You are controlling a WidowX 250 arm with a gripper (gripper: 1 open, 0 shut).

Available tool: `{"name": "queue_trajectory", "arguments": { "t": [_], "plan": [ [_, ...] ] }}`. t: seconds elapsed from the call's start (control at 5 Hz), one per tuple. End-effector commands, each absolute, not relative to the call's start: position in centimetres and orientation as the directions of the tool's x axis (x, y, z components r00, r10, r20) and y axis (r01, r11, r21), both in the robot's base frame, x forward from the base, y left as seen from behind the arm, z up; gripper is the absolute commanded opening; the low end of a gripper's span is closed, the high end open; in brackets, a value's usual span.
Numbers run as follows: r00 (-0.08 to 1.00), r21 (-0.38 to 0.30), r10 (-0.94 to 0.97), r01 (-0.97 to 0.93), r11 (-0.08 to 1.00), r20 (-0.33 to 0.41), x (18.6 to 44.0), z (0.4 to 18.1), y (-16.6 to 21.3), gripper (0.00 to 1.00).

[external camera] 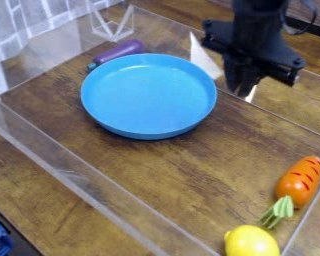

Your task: Move the carrot to the right side

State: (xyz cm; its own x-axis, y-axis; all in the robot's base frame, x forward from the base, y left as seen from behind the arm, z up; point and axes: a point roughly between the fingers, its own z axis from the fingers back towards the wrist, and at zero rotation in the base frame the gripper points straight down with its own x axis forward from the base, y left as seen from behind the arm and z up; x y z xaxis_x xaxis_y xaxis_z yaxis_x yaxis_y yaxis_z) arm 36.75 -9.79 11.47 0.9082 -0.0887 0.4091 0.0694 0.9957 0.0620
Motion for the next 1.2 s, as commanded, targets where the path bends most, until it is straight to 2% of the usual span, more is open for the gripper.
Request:
{"name": "queue_trajectory", "arguments": {
  "t": [0.0,0.6,1.0],
  "plan": [
    [0.873,0.027,-0.115,0.116,0.993,0.475,35.7,12.7,-10.6,1.0],
    [0.875,-0.032,-0.023,0.044,0.999,0.483,36.6,15.3,-6.3,1.0],
    [0.866,-0.054,0.015,0.014,0.998,0.5,36.2,14.1,-7.9,1.0]
  ]
}}
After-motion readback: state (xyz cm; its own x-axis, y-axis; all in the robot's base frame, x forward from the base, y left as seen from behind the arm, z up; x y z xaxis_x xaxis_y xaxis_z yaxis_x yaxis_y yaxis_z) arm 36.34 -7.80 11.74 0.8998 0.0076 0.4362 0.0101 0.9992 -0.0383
